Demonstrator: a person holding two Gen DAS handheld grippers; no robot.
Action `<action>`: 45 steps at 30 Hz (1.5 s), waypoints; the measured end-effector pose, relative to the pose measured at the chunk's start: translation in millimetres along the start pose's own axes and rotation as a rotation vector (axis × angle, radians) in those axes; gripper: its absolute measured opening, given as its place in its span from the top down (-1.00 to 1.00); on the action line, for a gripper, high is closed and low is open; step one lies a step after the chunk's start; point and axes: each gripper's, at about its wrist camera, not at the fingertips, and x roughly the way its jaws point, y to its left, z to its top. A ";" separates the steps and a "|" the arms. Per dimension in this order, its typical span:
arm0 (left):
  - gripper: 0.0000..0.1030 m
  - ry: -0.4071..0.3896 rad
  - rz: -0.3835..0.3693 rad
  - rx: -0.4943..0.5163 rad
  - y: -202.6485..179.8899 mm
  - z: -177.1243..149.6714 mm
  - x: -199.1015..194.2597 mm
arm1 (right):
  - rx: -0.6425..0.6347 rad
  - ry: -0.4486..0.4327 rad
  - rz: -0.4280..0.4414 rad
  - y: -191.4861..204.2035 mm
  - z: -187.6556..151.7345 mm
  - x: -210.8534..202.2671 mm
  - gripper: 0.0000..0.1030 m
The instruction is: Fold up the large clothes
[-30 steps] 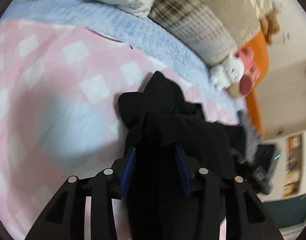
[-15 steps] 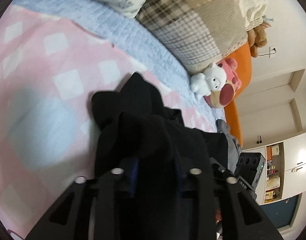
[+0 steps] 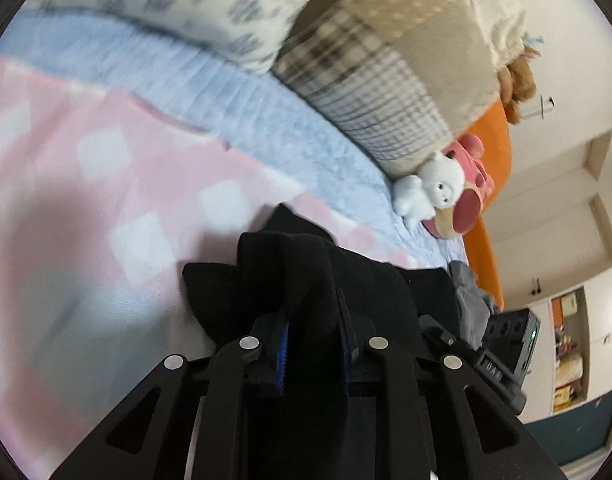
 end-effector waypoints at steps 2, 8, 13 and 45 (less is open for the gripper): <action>0.42 -0.029 -0.009 -0.004 6.0 -5.6 1.8 | -0.020 -0.026 -0.046 -1.3 -3.2 3.1 -0.41; 0.24 -0.132 0.126 0.212 -39.4 -15.0 -63.0 | -0.118 -0.029 -0.094 20.8 6.9 -49.6 -0.68; 0.05 -0.200 -0.020 0.273 -88.0 -17.3 -89.9 | -0.113 -0.153 0.005 43.9 22.8 -84.7 0.41; 0.47 0.014 0.099 0.153 -44.7 -100.0 -22.3 | -0.033 0.018 -0.019 12.8 -86.0 -57.3 0.90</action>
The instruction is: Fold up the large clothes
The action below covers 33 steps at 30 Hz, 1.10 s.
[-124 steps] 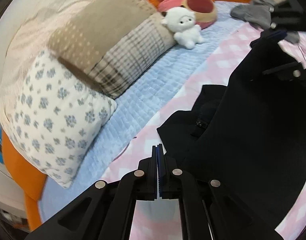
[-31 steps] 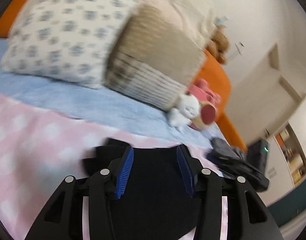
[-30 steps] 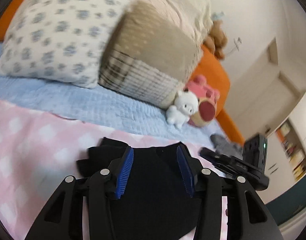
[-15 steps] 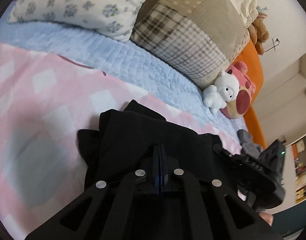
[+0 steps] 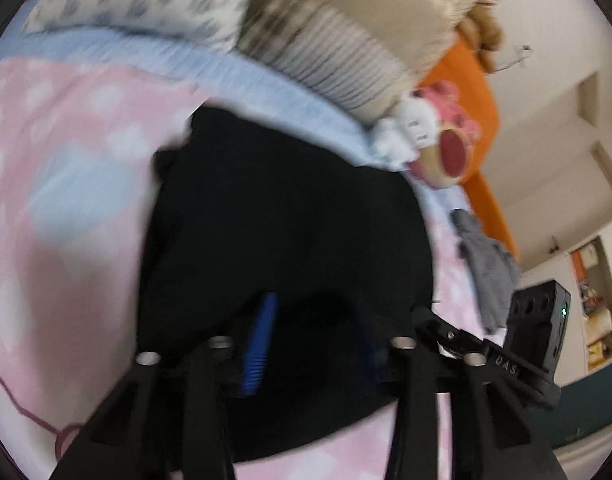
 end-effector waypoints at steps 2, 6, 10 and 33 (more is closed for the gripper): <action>0.75 -0.022 0.035 0.019 5.6 -3.0 0.5 | -0.004 -0.050 -0.008 -2.5 -8.9 5.2 0.91; 0.59 0.050 0.044 -0.061 8.9 2.2 -20.1 | -0.086 0.004 -0.092 24.7 -1.2 -4.4 0.57; -0.59 -0.048 0.030 -0.069 3.5 -8.3 -88.7 | 0.037 -0.062 0.053 31.9 -8.8 -61.5 -0.88; -0.79 -0.019 -0.251 -0.437 65.2 -44.1 -32.8 | 0.600 0.032 0.287 -51.7 -37.4 -4.1 -0.90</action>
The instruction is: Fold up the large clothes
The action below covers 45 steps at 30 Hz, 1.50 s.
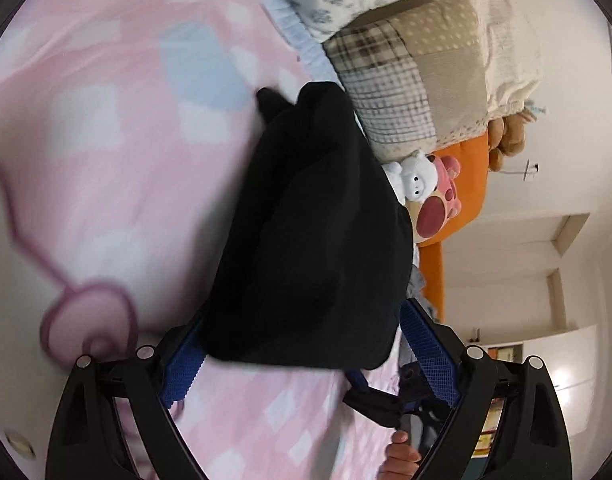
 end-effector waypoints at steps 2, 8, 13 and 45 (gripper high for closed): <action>-0.79 0.015 -0.007 -0.003 0.6 9.0 5.2 | -0.012 0.029 -0.010 3.6 8.5 4.9 -0.92; -0.79 0.101 -0.026 0.041 -5.5 33.4 26.5 | -0.067 0.159 0.025 8.3 34.4 17.1 -0.91; -0.82 0.174 0.026 0.123 -22.2 50.6 53.5 | -0.168 0.259 0.034 18.1 52.1 26.7 -0.91; -0.67 0.295 0.092 0.179 -37.2 60.3 81.3 | -0.366 0.397 -0.257 57.7 53.9 77.6 -0.35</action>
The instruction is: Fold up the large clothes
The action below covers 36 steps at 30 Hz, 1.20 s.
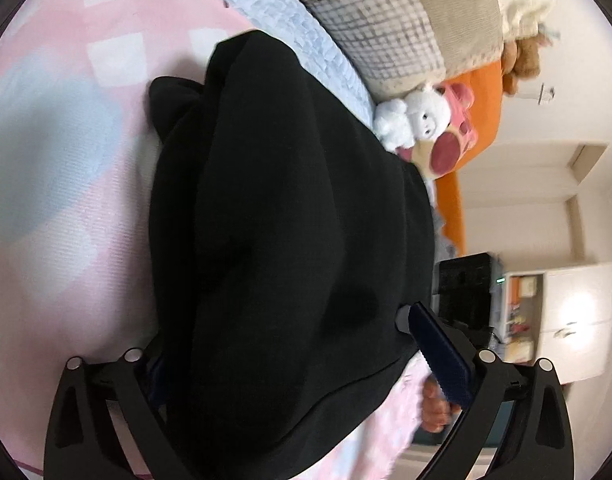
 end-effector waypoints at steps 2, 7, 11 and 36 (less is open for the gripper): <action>-0.03 0.009 0.041 0.009 -1.3 -2.1 3.0 | -0.022 -0.023 0.005 4.5 -3.4 -5.2 -0.06; 0.35 -0.003 -0.037 -0.034 -2.9 -6.7 -5.6 | -0.092 -0.081 -0.016 21.8 -13.8 -12.4 0.12; 0.36 -0.032 -0.061 0.015 -25.8 -14.8 -23.9 | -0.168 -0.135 0.036 46.9 -14.5 -23.6 0.14; 0.35 -0.614 0.057 -0.030 60.2 -204.0 -549.0 | -0.651 0.094 0.355 458.7 -170.7 156.8 0.14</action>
